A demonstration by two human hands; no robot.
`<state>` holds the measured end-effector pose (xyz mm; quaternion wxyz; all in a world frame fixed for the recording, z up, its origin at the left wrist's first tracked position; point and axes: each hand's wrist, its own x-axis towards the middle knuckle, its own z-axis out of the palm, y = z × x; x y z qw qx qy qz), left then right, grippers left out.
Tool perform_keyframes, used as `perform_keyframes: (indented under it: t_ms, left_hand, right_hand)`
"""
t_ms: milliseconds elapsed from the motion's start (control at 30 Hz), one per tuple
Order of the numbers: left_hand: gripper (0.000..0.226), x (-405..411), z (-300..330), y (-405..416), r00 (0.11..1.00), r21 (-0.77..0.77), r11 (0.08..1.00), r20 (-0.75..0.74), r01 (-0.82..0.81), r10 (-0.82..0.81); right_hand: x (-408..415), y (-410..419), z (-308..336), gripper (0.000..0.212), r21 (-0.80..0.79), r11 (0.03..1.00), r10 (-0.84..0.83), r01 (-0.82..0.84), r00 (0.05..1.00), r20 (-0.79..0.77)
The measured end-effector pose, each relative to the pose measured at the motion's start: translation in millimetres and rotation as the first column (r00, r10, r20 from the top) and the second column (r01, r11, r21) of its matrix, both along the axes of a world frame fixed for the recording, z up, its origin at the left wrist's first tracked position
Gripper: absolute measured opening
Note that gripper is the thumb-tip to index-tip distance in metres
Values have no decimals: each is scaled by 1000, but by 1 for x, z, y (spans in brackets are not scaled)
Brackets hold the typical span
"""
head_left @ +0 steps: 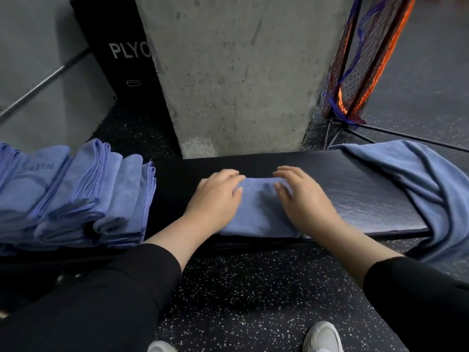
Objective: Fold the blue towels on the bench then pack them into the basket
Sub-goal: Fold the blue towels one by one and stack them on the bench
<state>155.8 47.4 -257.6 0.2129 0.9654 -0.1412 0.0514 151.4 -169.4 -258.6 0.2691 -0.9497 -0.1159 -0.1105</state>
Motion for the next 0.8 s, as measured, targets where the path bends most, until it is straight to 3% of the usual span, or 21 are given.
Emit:
perform_keyframes:
  t_ms: [100,200,500,567,700,800]
  left_hand:
    - [53,-9,-15,-4,984,218,967,-148,133,-101]
    - [64,-15,-27,2,963,285,942,-247,176,-105]
    - [74,-15,-29,18,959,246,959,-275,143,-72]
    - [71,-18,-28,21,972,241,962,-224,127,-72]
    - [57,-29,-20,25,992,181,975,-25,128,-126]
    - [68,-39,-17,30,974,170,959,-33,227,-224]
  right_hand:
    - [-13,6,-12,51,-149,979,103,-141,966,-236]
    - [-17,-4,-22,67,-306,922,98,-236,909,-406]
    - [-13,-22,-27,73,-302,925,89,-231,903,-420]
    - [-17,-25,-24,68,-251,942,123,-221,927,-353]
    - [-29,-31,-13,50,-201,932,293,-301,954,-67]
    - [-37,-39,-18,63,-260,880,373,-399,917,-144]
